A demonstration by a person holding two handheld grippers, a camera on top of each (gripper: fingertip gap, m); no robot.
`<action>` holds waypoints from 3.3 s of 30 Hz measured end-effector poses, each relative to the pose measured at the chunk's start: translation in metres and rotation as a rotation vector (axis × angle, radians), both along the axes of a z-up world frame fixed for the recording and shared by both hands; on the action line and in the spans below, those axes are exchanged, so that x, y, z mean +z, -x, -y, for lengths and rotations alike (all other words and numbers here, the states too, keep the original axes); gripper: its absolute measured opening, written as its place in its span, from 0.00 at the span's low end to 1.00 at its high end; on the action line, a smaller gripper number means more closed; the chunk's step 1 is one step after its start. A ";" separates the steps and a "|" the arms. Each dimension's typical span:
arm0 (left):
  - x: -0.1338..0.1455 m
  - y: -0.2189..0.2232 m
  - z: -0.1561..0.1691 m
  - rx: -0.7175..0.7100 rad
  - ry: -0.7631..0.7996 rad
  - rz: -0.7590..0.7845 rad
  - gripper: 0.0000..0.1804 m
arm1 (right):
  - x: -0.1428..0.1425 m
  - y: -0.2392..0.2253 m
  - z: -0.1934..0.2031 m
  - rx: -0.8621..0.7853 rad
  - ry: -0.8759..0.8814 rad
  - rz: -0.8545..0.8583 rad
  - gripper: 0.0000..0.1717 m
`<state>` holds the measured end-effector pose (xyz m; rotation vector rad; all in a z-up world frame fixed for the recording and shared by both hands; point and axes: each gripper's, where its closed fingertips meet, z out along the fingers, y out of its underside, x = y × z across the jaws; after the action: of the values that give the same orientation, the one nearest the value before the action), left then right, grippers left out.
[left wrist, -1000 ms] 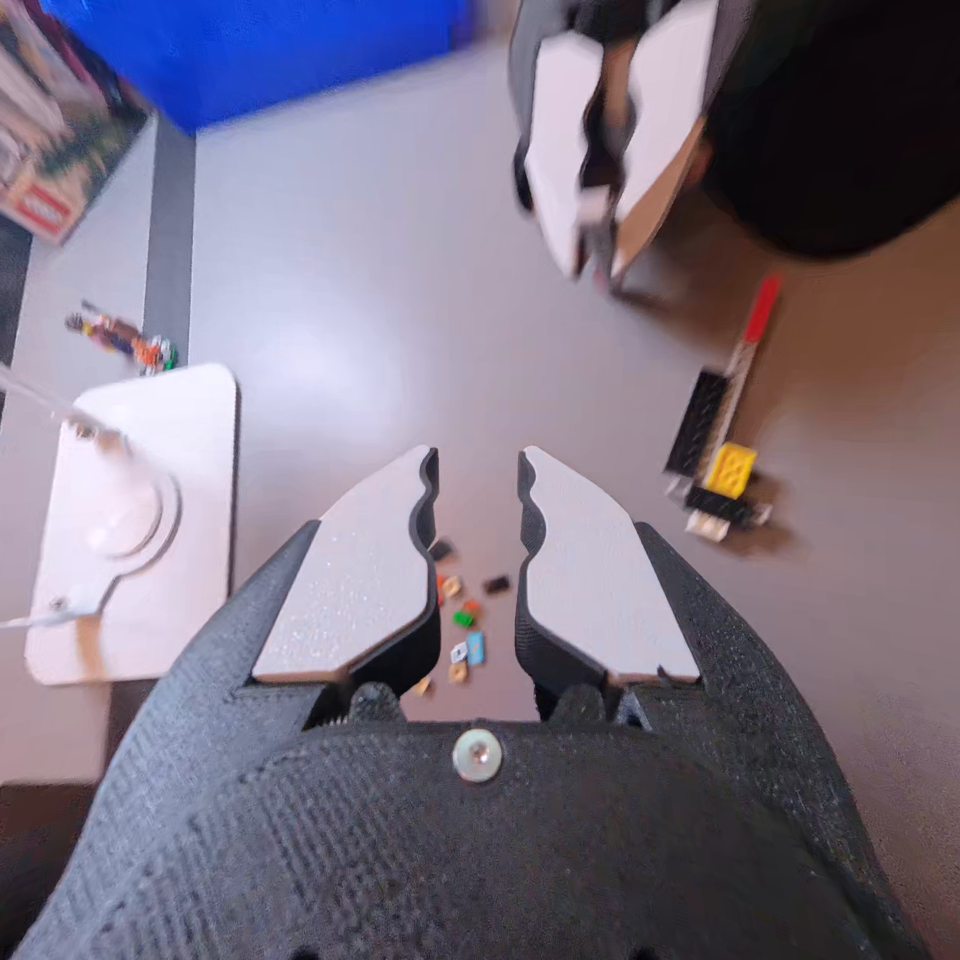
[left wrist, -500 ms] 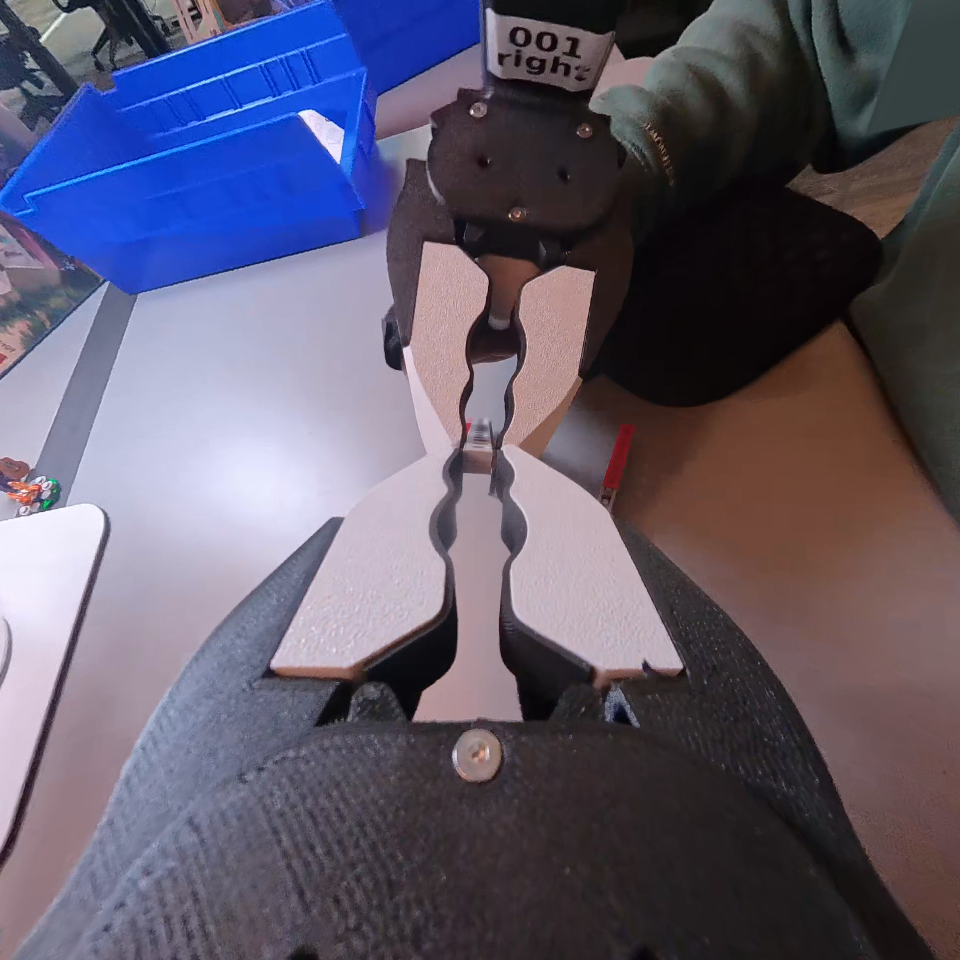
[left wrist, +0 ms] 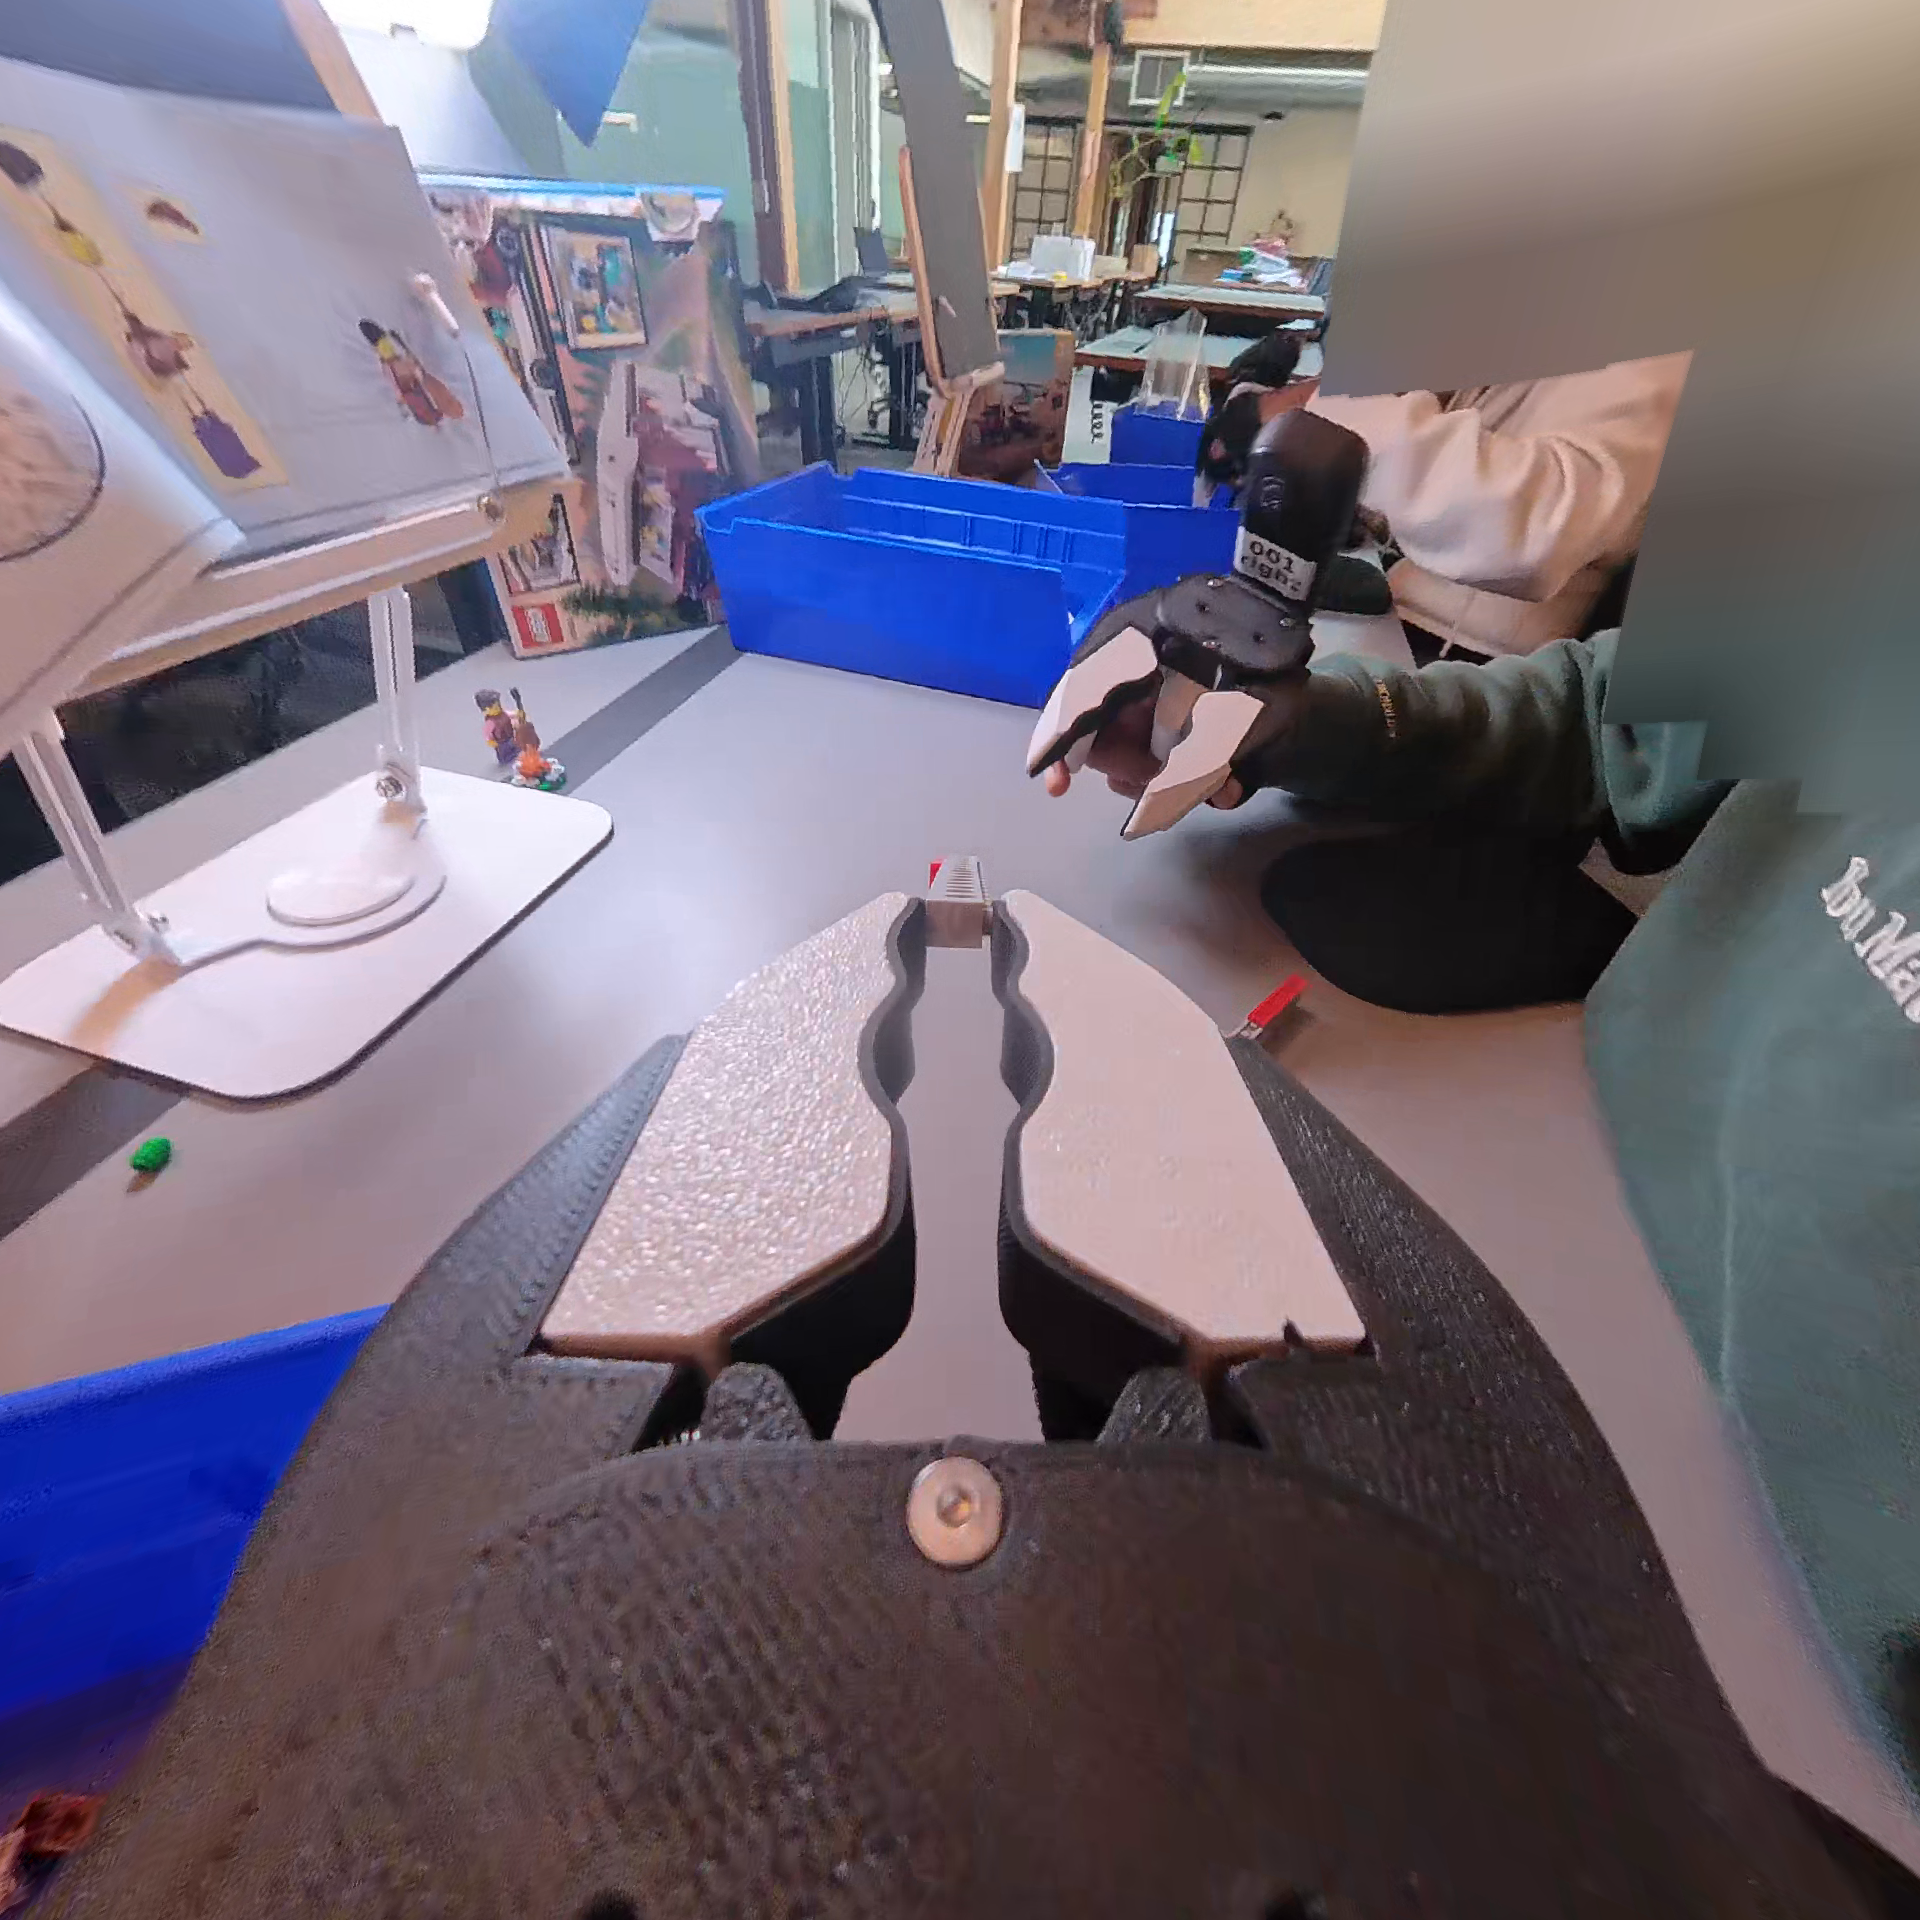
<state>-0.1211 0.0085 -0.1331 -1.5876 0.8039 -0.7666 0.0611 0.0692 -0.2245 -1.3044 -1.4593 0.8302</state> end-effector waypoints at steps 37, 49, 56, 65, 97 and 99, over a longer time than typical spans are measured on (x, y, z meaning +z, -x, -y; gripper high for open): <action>-0.056 -0.132 0.033 -0.255 -0.215 -0.138 0.05 | 0.025 0.062 0.092 0.295 0.027 -0.115 0.07; -0.052 -0.132 0.037 -0.340 -0.079 -0.052 0.06 | 0.040 0.057 0.099 0.384 0.107 -0.227 0.04; -0.069 -0.098 0.025 -0.204 -0.029 -0.130 0.06 | 0.107 0.010 0.061 0.293 0.136 -0.503 0.05; -0.025 -0.011 -0.009 0.128 -0.113 -0.371 0.05 | 0.040 0.029 0.035 0.191 0.304 -0.258 0.05; -0.062 -0.145 0.017 -0.332 0.554 0.098 0.03 | 0.030 0.054 0.080 0.106 -0.454 -0.087 0.05; -0.060 -0.140 0.017 -0.317 0.470 0.011 0.03 | 0.032 0.055 0.081 0.102 -0.467 -0.095 0.05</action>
<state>0.0192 -0.0085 -0.1929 -1.8875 0.9257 -1.2620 0.0064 -0.0120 -0.1927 -0.8354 -1.5376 0.5604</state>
